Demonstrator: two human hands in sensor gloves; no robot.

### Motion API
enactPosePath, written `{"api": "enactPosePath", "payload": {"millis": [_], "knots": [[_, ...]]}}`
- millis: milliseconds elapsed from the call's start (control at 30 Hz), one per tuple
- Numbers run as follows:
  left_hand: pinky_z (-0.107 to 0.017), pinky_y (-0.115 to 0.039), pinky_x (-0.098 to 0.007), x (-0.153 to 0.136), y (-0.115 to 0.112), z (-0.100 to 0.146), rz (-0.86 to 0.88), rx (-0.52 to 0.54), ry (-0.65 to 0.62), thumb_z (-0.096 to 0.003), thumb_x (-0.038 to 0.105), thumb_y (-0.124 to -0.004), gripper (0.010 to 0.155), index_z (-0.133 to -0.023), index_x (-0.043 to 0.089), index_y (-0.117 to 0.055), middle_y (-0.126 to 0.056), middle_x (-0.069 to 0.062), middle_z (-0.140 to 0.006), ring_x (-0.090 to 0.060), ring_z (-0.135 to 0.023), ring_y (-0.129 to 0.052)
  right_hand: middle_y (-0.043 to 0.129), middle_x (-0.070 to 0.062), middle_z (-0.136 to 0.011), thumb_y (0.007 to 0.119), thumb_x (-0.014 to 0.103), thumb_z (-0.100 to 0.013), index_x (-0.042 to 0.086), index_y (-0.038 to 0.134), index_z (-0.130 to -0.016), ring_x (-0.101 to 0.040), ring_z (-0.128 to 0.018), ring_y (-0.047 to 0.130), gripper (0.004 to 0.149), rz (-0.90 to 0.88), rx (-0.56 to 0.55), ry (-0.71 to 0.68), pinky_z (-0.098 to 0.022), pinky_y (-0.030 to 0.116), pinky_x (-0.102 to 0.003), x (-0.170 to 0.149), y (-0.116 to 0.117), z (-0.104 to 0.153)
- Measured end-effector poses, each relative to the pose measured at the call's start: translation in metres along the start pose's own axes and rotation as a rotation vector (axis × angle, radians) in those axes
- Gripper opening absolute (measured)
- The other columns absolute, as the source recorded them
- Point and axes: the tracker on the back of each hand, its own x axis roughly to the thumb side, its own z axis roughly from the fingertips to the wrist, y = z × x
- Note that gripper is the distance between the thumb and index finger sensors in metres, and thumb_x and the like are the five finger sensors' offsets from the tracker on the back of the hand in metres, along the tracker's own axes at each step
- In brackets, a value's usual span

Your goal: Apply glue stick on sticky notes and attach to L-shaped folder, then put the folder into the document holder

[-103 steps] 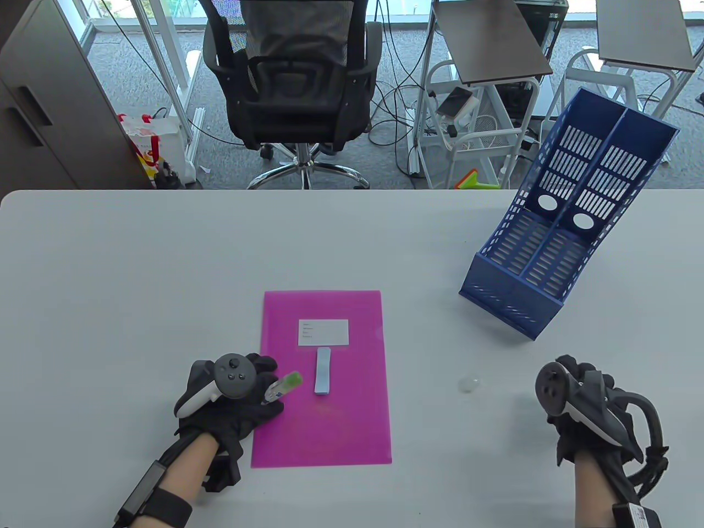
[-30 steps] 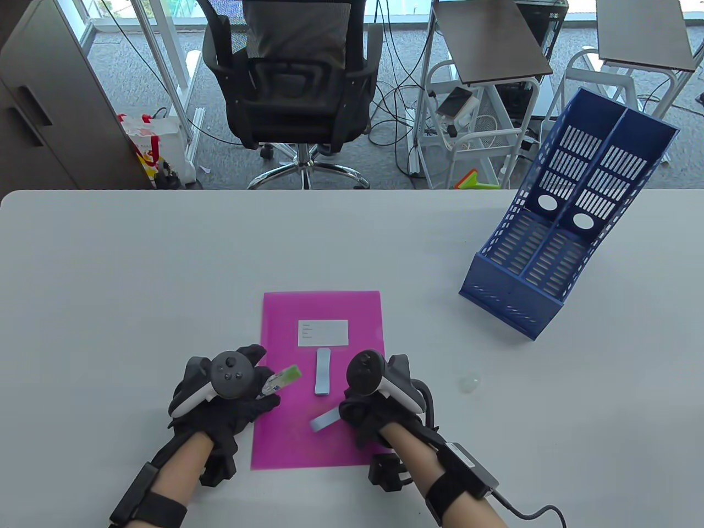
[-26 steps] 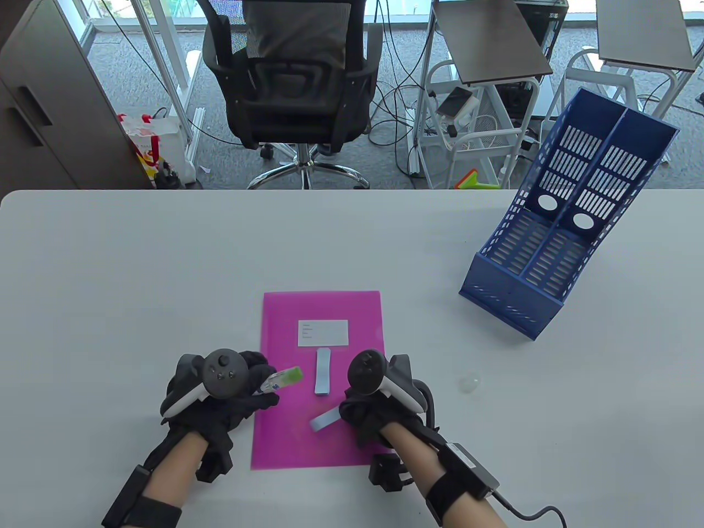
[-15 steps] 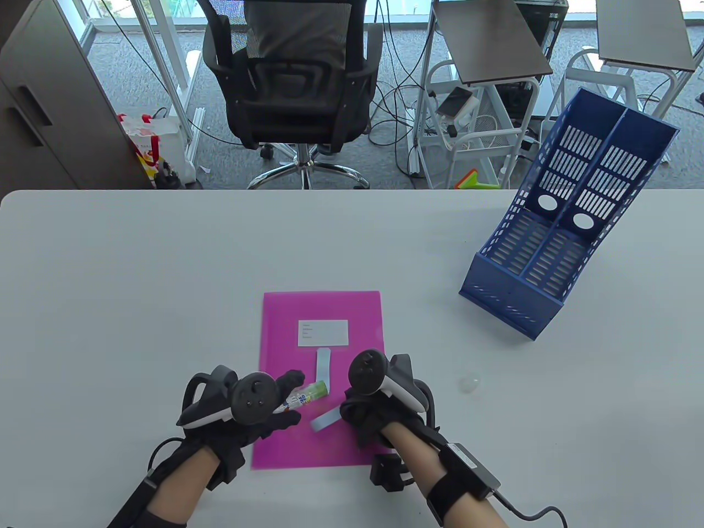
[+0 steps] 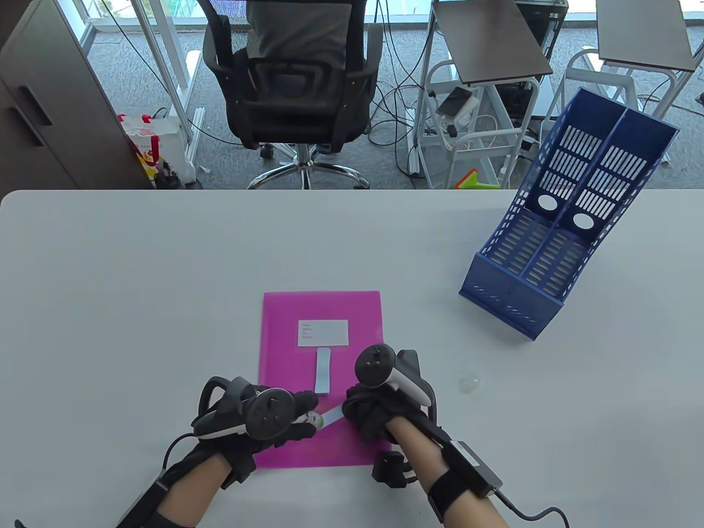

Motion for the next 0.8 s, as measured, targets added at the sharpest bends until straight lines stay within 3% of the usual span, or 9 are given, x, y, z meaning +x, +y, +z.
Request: {"api": "enactPosePath", "payload": {"millis": [467, 633, 800], "knots": [[-0.026, -0.087, -0.026, 0.017, -0.005, -0.018, -0.133, -0.066, 0.031, -0.0411, 0.058, -0.077, 0.056, -0.088, 0.029, -0.077, -0.102, 0.009, -0.047, -0.009, -0.028, -0.105, 0.093, 0.0, -0.037, 0.069, 0.029, -0.061, 0.006, 0.082, -0.082, -0.01, -0.021, 0.089, 0.033, 0.022, 0.053, -0.079, -0.031, 0.083, -0.036, 0.0, -0.008, 0.0], [-0.026, -0.087, -0.026, 0.021, -0.004, -0.023, -0.164, -0.103, 0.034, -0.0425, 0.058, -0.075, 0.056, -0.088, 0.026, -0.076, -0.101, 0.009, -0.047, -0.008, -0.028, -0.105, 0.093, -0.012, -0.064, 0.066, 0.039, -0.063, 0.005, 0.071, -0.097, -0.024, -0.047, 0.093, 0.049, 0.047, 0.012, -0.13, -0.049, 0.077, -0.048, 0.001, -0.012, 0.004], [-0.027, -0.087, -0.026, 0.028, -0.008, -0.025, -0.205, -0.103, 0.025, -0.0451, 0.058, -0.069, 0.056, -0.089, 0.024, -0.07, -0.099, 0.01, -0.048, -0.008, -0.028, -0.104, 0.09, -0.008, -0.065, 0.07, 0.036, -0.061, 0.015, 0.073, -0.094, -0.022, -0.049, 0.09, 0.04, 0.105, 0.021, -0.131, -0.049, 0.075, -0.046, 0.002, -0.007, 0.004]]}}
